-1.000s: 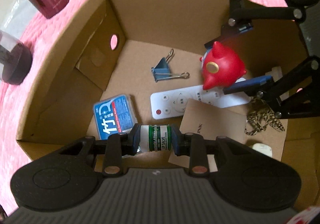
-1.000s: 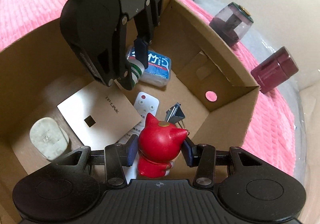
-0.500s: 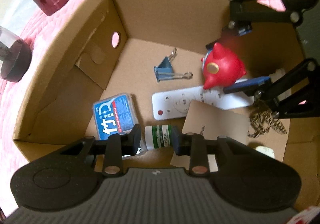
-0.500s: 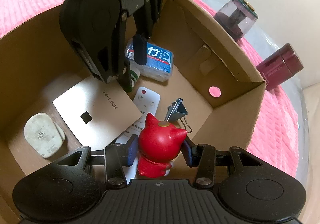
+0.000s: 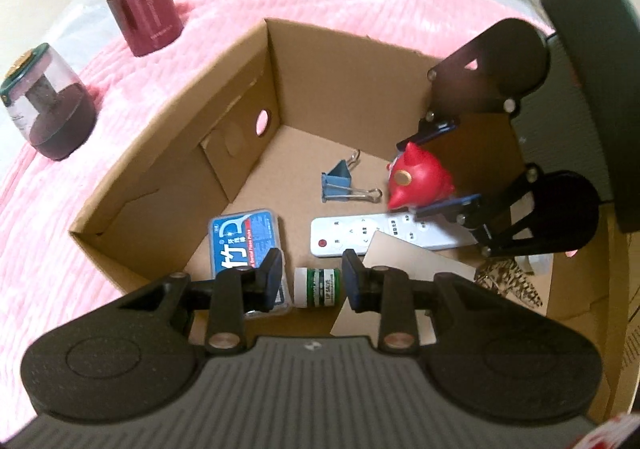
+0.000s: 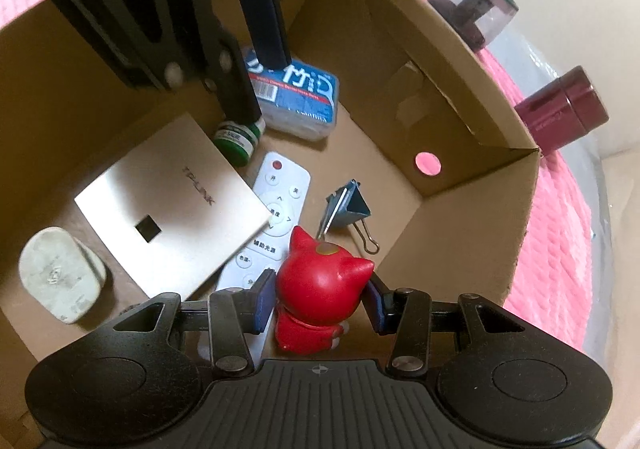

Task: Organize rigid objects

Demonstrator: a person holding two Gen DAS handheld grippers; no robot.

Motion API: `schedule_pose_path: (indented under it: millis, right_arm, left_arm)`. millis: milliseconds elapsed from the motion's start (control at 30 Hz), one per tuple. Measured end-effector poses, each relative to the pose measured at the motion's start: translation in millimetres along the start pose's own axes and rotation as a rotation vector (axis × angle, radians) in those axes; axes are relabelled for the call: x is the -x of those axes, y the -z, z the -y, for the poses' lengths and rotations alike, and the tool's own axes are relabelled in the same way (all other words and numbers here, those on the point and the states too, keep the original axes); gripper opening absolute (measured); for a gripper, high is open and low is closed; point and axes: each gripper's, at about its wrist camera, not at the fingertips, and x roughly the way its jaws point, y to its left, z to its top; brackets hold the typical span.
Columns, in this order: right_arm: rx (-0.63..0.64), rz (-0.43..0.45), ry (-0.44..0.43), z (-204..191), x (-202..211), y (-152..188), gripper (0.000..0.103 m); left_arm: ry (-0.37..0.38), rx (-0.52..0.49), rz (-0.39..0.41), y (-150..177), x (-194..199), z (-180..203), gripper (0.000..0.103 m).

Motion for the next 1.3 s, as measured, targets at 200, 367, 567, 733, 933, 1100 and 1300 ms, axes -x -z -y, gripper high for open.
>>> schedule_pose_path:
  millis: [200,367,567,733,933,1100,1300]
  right_arm:
    - [-0.008,-0.002,0.006,0.8,-0.4,-0.3,0.043]
    - [-0.028,0.013,0.010,0.9,4.0,1.1,0.043]
    - [-0.051,0.041,0.023,0.7,16.2,1.2,0.043]
    - [-0.144,0.117,0.029,-0.7,46.5,5.6,0.043]
    - [-0.344,0.255,0.029,-14.9,105.3,19.3,0.053]
    - [-0.513,0.331,0.039,-37.8,152.9,41.6,0.068]
    - [-0.776,0.419,0.020,-60.0,204.4,79.5,0.086]
  left_arm:
    - [0.005,0.021,0.043,6.4,13.0,0.0,0.028]
    - [0.008,0.032,0.066,12.1,24.0,3.2,0.028]
    - [0.007,0.064,0.106,21.3,41.1,5.7,0.028]
    - [-0.013,0.123,0.172,35.8,66.4,11.5,0.030]
    - [-0.052,0.240,0.285,61.2,109.2,27.9,0.041]
    - [-0.098,0.337,0.366,86.7,147.5,52.3,0.069]
    - [-0.203,0.455,0.406,120.2,185.9,90.3,0.094]
